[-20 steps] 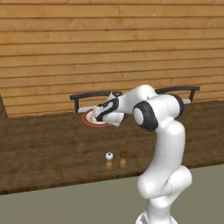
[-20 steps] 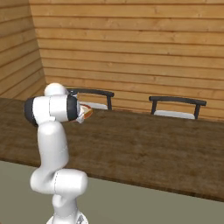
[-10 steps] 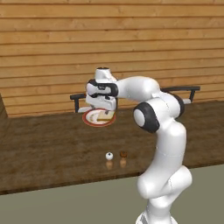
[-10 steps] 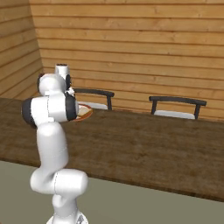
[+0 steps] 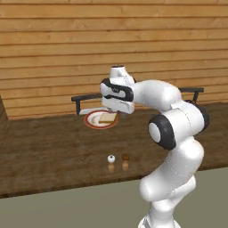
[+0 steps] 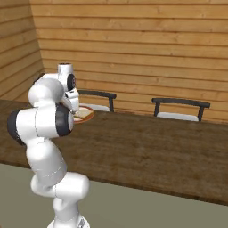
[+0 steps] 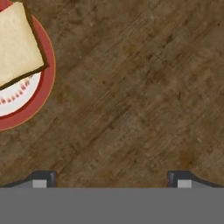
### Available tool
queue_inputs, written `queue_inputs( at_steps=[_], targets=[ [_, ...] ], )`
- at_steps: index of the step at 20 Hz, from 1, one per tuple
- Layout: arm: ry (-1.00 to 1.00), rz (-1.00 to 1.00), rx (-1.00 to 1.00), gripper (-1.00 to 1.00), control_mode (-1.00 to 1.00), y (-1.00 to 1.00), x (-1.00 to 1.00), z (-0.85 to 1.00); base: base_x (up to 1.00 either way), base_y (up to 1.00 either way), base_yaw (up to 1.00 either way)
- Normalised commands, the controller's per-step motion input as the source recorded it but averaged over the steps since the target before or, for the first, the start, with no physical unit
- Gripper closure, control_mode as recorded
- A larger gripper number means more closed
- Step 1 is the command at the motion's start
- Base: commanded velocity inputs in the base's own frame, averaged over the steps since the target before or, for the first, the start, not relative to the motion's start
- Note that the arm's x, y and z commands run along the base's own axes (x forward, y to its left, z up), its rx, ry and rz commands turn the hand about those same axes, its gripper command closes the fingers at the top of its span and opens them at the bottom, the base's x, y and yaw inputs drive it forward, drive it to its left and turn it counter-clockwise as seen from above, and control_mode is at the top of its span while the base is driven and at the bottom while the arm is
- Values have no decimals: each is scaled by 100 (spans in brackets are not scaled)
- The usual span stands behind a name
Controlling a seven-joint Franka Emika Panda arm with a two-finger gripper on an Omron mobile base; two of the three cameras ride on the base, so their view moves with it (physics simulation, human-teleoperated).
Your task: Start the toaster. Once the lever pops up, take the bread to the plate on the dining counter.
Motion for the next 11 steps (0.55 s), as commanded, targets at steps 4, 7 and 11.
queue_inputs(
  at_steps=[4,7,11],
  targets=[
    [-35,0,-1,-100,-100,-80,-100,0,0,0,0],
    [-47,0,-2,-100,-100,-68,-100,3,0,0,0],
    [-47,0,-1,-100,-100,-67,-100,17,0,0,0]
  ],
)
